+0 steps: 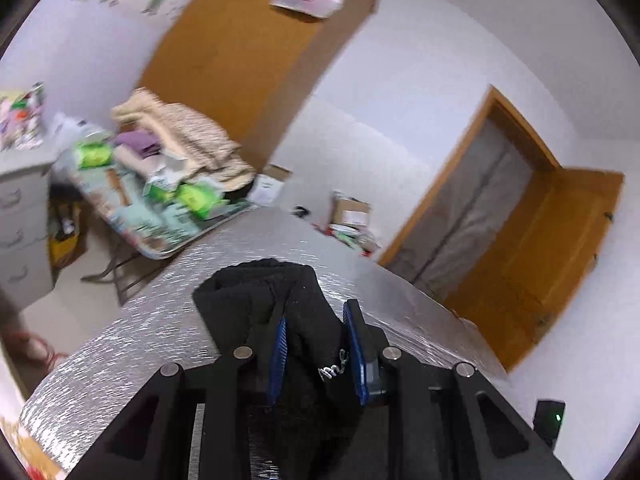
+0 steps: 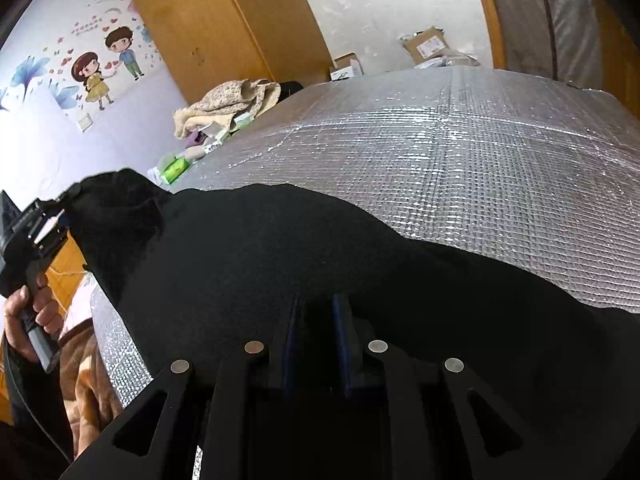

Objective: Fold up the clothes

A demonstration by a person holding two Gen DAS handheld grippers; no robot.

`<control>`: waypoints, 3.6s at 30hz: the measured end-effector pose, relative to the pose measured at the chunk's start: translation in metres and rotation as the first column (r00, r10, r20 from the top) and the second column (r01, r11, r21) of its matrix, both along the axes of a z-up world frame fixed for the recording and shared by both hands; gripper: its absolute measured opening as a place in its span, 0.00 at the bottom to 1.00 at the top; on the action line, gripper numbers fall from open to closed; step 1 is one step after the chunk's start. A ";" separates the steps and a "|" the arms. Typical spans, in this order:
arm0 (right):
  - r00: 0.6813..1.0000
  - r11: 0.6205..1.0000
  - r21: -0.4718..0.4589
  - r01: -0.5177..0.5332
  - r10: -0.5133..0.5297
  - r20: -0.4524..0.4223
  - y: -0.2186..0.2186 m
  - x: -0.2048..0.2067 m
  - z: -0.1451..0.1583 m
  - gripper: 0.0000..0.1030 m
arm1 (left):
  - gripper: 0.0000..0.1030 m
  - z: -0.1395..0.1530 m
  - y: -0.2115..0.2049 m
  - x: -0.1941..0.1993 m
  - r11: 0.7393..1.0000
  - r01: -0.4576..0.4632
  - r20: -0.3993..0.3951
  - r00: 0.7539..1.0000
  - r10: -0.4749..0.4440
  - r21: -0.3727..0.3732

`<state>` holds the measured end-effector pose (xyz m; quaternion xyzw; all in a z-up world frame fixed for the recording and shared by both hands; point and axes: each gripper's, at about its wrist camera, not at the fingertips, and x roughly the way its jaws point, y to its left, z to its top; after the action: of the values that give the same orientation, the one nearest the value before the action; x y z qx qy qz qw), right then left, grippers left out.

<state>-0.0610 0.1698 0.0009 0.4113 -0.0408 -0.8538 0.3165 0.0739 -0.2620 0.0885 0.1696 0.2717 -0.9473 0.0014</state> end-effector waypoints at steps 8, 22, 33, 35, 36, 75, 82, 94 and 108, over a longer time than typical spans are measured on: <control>1.000 1.000 -0.016 0.023 -0.023 -0.003 0.007 0.002 0.005 0.18 | 0.26 0.016 0.057 -0.019 0.973 0.215 -0.040 0.975 -0.219 -0.085; 0.999 0.998 -0.036 0.047 -0.047 0.002 0.014 0.004 0.007 0.18 | 0.00 -0.018 0.188 -0.028 0.672 0.719 0.046 0.688 -0.724 -0.178; 0.999 0.983 -0.182 -0.001 0.010 0.046 0.018 0.001 0.013 0.20 | 0.01 -0.028 0.143 -0.014 0.836 0.537 0.059 0.843 -0.534 -0.109; 0.996 0.973 -0.228 -0.034 0.053 0.078 0.015 -0.003 0.012 0.25 | 0.01 -0.037 0.123 -0.016 0.897 0.431 0.122 0.900 -0.419 -0.099; 0.992 0.968 -0.245 -0.052 0.077 0.095 0.013 -0.006 0.011 0.29 | 0.01 -0.044 0.114 -0.017 0.917 0.391 0.152 0.914 -0.376 -0.081; 0.974 0.964 -0.265 -0.012 0.070 0.214 0.031 0.002 0.010 0.36 | 0.06 -0.080 0.095 -0.015 0.966 0.256 0.297 0.925 -0.236 -0.030; 0.949 0.931 -0.351 0.101 0.015 0.314 0.018 -0.062 0.000 0.42 | 0.06 -0.078 0.105 -0.024 0.960 0.277 0.304 0.918 -0.253 -0.038; 0.957 0.919 -0.365 0.150 -0.041 0.288 0.028 -0.047 -0.003 0.05 | 0.06 -0.098 0.111 -0.027 0.948 0.317 0.333 0.898 -0.288 -0.033; 0.999 0.961 -0.273 0.037 -0.030 0.032 0.031 -0.006 0.030 0.23 | 0.06 -0.071 0.142 -0.015 0.908 0.416 0.259 0.884 -0.388 -0.059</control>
<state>-0.0675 0.2008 0.0311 0.3747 -0.1698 -0.8394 0.3552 0.0585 -0.1203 0.0175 0.3358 0.1743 -0.9130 -0.1524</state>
